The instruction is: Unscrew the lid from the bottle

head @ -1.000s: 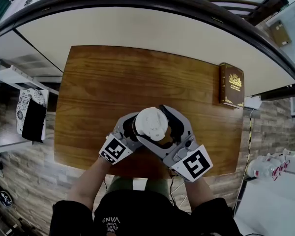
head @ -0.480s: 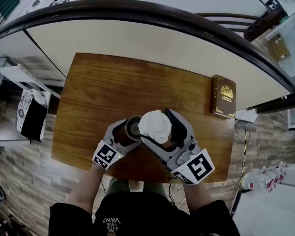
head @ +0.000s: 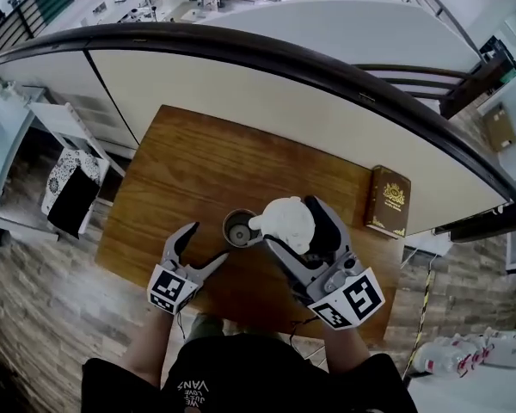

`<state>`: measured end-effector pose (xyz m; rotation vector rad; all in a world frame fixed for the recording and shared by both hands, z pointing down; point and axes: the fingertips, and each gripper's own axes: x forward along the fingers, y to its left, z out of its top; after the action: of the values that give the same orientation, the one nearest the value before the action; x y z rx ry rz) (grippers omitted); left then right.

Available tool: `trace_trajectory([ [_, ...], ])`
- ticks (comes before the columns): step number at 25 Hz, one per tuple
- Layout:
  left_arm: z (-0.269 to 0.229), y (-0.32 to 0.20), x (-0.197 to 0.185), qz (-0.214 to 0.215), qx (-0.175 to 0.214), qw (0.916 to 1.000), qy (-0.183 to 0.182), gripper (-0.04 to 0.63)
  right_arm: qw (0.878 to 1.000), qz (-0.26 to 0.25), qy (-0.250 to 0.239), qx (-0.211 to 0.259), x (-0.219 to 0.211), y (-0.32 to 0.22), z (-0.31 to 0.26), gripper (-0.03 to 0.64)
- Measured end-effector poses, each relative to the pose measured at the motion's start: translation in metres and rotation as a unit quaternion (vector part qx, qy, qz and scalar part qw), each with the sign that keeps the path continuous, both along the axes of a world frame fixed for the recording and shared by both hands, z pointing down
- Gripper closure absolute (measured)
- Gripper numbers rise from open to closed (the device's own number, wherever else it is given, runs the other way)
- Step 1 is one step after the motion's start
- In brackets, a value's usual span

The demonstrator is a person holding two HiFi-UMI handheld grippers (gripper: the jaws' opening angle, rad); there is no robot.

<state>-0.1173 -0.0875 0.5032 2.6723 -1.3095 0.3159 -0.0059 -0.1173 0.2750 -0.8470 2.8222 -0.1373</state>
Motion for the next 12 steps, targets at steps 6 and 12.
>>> trace_trajectory([
  [6,-0.045,0.023,-0.009,-0.064,0.029,0.9975,-0.002,0.224,1.0,-0.01,-0.011,0.008,0.02,0.012,-0.019,0.262],
  [12,-0.091,0.036,-0.002,-0.112,0.064,0.9916,0.011,0.225,1.0,-0.017,-0.011,0.007,0.045,0.027,-0.021,0.262],
])
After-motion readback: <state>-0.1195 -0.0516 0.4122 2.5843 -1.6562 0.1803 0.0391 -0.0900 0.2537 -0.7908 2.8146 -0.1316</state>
